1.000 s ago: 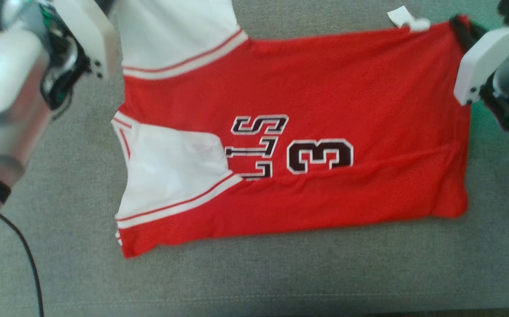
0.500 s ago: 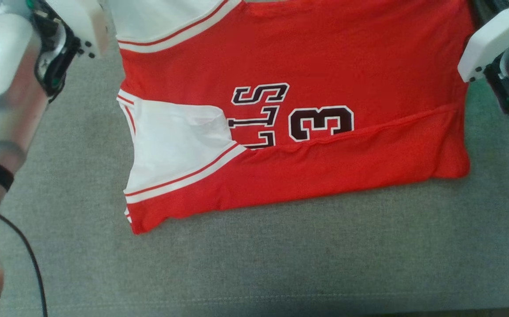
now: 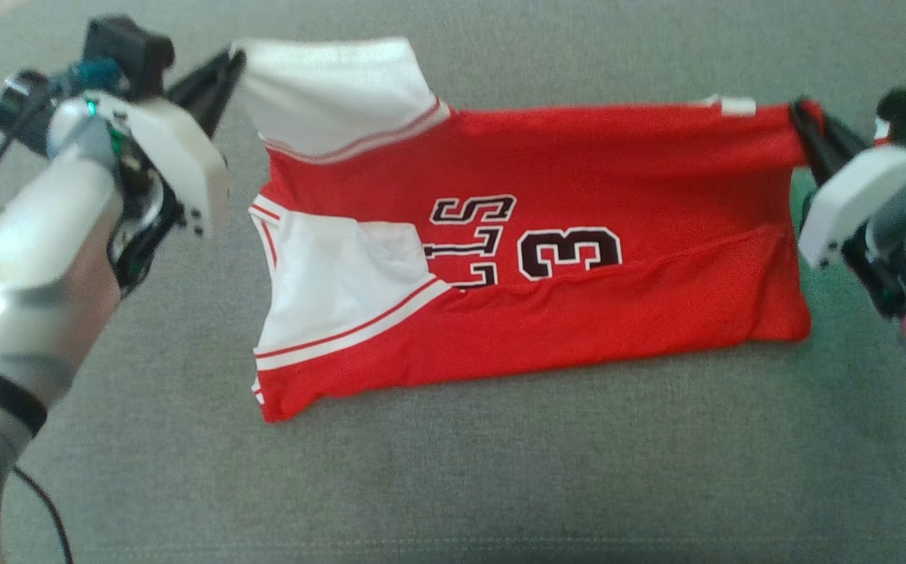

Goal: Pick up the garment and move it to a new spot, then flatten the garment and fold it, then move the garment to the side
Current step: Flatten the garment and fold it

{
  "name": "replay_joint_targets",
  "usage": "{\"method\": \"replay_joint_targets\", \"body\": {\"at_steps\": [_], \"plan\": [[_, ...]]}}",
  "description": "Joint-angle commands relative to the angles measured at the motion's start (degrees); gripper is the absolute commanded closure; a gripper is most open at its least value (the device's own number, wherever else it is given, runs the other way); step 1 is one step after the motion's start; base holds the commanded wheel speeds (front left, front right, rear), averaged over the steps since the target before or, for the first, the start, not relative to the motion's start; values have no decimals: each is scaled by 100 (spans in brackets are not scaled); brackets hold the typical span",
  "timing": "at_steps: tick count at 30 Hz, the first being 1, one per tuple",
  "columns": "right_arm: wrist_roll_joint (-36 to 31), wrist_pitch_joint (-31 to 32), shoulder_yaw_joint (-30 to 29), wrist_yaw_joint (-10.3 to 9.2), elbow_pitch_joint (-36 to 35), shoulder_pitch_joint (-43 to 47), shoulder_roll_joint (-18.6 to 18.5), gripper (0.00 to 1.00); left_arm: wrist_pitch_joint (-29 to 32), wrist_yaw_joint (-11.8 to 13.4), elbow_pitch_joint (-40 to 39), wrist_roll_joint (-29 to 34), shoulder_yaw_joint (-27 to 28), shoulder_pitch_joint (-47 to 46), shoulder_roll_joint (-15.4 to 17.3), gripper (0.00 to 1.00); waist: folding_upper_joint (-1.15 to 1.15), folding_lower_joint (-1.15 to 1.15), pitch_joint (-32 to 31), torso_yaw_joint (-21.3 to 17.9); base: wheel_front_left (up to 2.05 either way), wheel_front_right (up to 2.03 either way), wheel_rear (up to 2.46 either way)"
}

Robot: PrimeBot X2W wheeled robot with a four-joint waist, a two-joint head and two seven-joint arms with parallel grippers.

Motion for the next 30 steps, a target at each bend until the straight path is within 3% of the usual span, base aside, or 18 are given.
{"method": "replay_joint_targets", "body": {"at_steps": [1,7,22,30], "plan": [[120,34,102,-5,-183,174,-181,100,23,-6,-184,-23,150,-128,309,100,0,0,-224,79,0,0,0],[648,247,589,-5,-607,782,-578,100,428,10,-1004,-193,-24,471,618,100,0,0,-610,245,0,0,0],[1503,852,1481,-5,-1396,1485,-1426,100,1789,245,-3433,-597,-545,1616,1870,100,0,0,-1006,434,0,0,0],[1879,1358,1920,-5,-1824,1439,-1752,100,2143,403,-3920,-782,-633,1872,2132,100,0,0,-1007,362,0,0,0]]}}
